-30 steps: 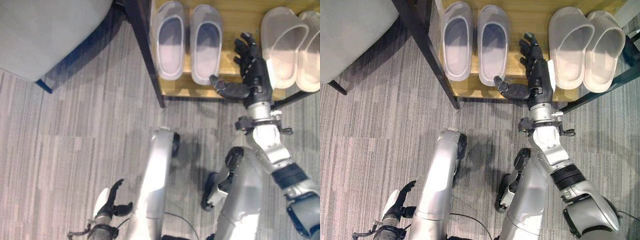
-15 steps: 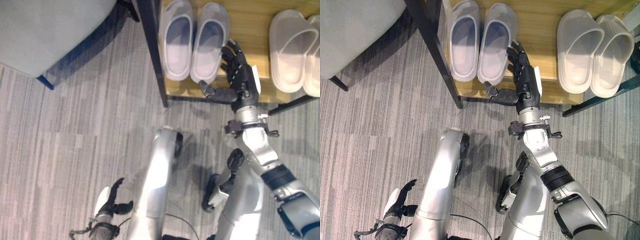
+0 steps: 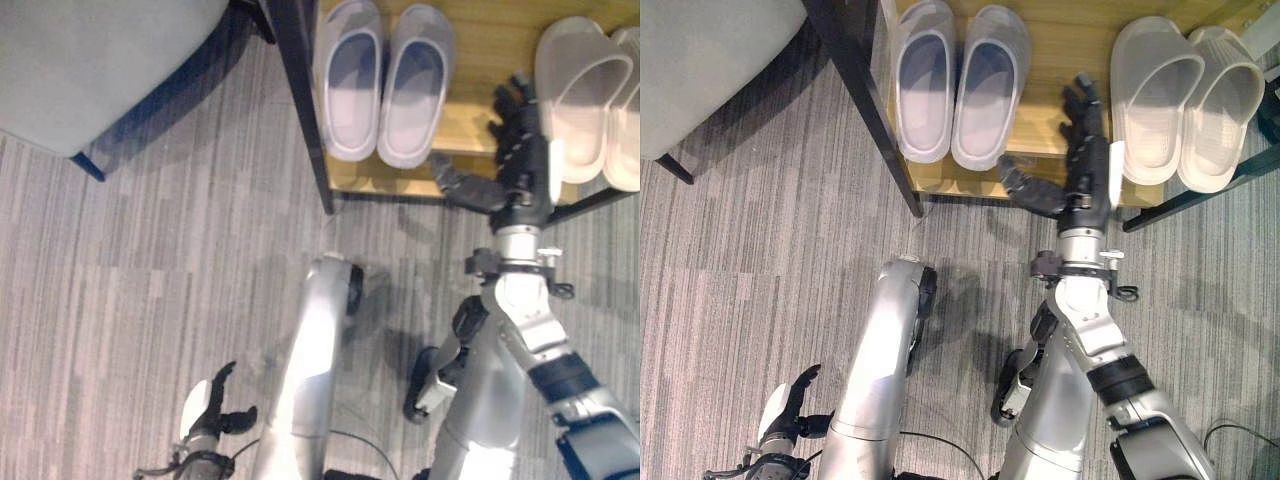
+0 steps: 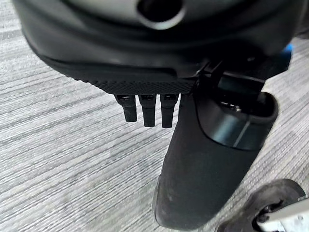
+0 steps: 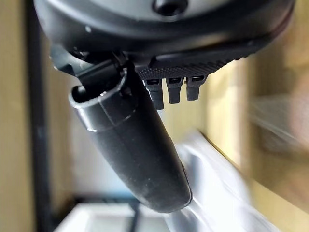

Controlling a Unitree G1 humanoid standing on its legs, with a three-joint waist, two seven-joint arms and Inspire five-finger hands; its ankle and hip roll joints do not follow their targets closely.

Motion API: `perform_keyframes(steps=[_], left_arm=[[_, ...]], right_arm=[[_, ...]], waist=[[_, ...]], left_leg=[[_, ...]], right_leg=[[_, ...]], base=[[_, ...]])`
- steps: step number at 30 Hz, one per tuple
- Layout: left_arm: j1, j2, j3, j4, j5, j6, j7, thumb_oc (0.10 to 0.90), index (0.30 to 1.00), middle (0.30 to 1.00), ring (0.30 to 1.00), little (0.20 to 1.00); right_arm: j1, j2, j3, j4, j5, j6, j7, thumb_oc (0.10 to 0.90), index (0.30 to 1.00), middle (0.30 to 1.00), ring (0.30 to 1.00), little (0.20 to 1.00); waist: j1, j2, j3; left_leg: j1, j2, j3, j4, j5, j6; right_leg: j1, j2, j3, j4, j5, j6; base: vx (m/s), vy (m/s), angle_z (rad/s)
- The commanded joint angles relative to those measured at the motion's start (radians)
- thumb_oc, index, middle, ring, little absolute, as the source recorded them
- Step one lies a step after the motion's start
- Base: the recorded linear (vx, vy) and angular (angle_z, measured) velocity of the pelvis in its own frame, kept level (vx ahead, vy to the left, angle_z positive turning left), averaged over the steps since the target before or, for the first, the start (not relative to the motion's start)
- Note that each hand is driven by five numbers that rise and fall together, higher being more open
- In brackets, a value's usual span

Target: Arrange the slippers neatly on the shoe rack.

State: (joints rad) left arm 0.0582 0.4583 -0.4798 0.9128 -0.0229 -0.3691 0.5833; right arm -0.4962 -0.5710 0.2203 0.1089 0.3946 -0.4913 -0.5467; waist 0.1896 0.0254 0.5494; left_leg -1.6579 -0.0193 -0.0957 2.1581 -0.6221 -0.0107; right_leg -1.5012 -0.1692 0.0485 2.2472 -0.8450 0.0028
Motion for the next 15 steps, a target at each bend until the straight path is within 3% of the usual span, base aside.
perform_keyframes(steps=[1,4,5,8,11,13,14,15], left_arm=[[0.072,-0.011,-0.014,0.002,0.033,-0.011,0.055,0.8,0.9,0.9,0.9,0.9],[0.043,-0.029,0.004,0.008,0.03,-0.007,0.057,0.8,0.9,0.9,0.9,0.9],[0.0,-0.041,0.028,0.0,0.029,-0.009,0.055,0.8,0.9,0.9,0.9,0.9],[-0.076,-0.032,0.066,-0.067,0.026,-0.022,0.052,0.8,0.9,0.9,0.9,0.9],[-0.202,0.023,0.117,-0.293,0.063,-0.043,0.033,0.8,0.9,0.9,0.9,0.9],[-0.198,0.025,0.118,-0.298,0.063,-0.04,0.033,0.8,0.9,0.9,0.9,0.9],[-0.179,0.046,0.128,-0.38,0.078,-0.048,0.012,0.8,0.9,0.9,0.9,0.9],[-0.163,0.054,0.125,-0.409,0.084,-0.053,0.002,0.8,0.9,0.9,0.9,0.9]], right_arm=[[-0.042,-0.055,-0.07,-0.255,-0.062,-0.165,-0.013,0.8,0.9,0.9,0.9,0.9],[-0.011,-0.042,-0.075,-0.301,-0.079,-0.167,-0.012,0.8,0.9,0.9,0.9,0.9],[0.021,-0.043,-0.083,-0.346,-0.098,-0.165,0.005,0.8,0.9,0.9,0.9,0.9],[0.055,-0.052,-0.106,-0.387,-0.127,-0.156,0.027,0.8,0.9,0.9,0.9,0.9],[0.157,0.01,-0.122,-0.417,-0.14,-0.138,0.099,0.8,0.9,0.9,0.9,0.9],[0.159,0.012,-0.122,-0.418,-0.139,-0.138,0.1,0.8,0.9,0.9,0.9,0.9],[0.234,0.029,-0.093,-0.412,-0.15,-0.12,0.133,0.8,0.9,0.9,0.9,0.9],[0.28,0.026,-0.081,-0.397,-0.158,-0.108,0.149,0.8,0.9,0.9,0.9,0.9]], waist=[[0.045,-0.017,-0.029],[0.035,-0.035,-0.029],[0.023,-0.059,-0.029],[0.004,-0.08,-0.029],[-0.022,-0.068,-0.04],[-0.025,-0.066,-0.044],[-0.028,-0.066,-0.132],[-0.028,-0.066,-0.15]], left_leg=[[0.088,0.015,-0.026,0.031,-0.18,0.051],[0.088,0.014,-0.014,0.015,-0.171,0.053],[0.088,0.017,0.014,-0.04,-0.158,0.055],[0.088,0.008,0.031,-0.159,-0.11,0.055],[0.088,-0.022,0.004,-0.409,0.067,0.044],[0.088,-0.024,0.0,-0.417,0.073,0.044],[0.089,-0.016,-0.032,-0.509,0.119,0.045],[0.113,-0.011,-0.046,-0.547,0.136,0.044]], right_leg=[[-0.069,0.023,0.055,-0.089,0.169,-0.116],[-0.069,0.029,0.064,-0.096,0.174,-0.119],[-0.069,0.036,0.071,-0.141,0.186,-0.118],[-0.047,0.031,0.065,-0.248,0.22,-0.114],[0.004,0.008,-0.01,-0.481,0.272,-0.101],[0.007,0.005,-0.015,-0.49,0.277,-0.102],[0.018,-0.01,-0.058,-0.592,0.293,-0.094],[0.049,-0.019,-0.079,-0.642,0.305,-0.09]], base=[[0.0,0.0,0.0],[0.01,-0.01,0.0],[0.01,-0.024,0.04],[-0.09,-0.041,0.26],[-0.22,0.013,0.43],[-0.05,0.049,0.25],[-0.04,0.076,0.15],[-0.06,0.061,0.02]])
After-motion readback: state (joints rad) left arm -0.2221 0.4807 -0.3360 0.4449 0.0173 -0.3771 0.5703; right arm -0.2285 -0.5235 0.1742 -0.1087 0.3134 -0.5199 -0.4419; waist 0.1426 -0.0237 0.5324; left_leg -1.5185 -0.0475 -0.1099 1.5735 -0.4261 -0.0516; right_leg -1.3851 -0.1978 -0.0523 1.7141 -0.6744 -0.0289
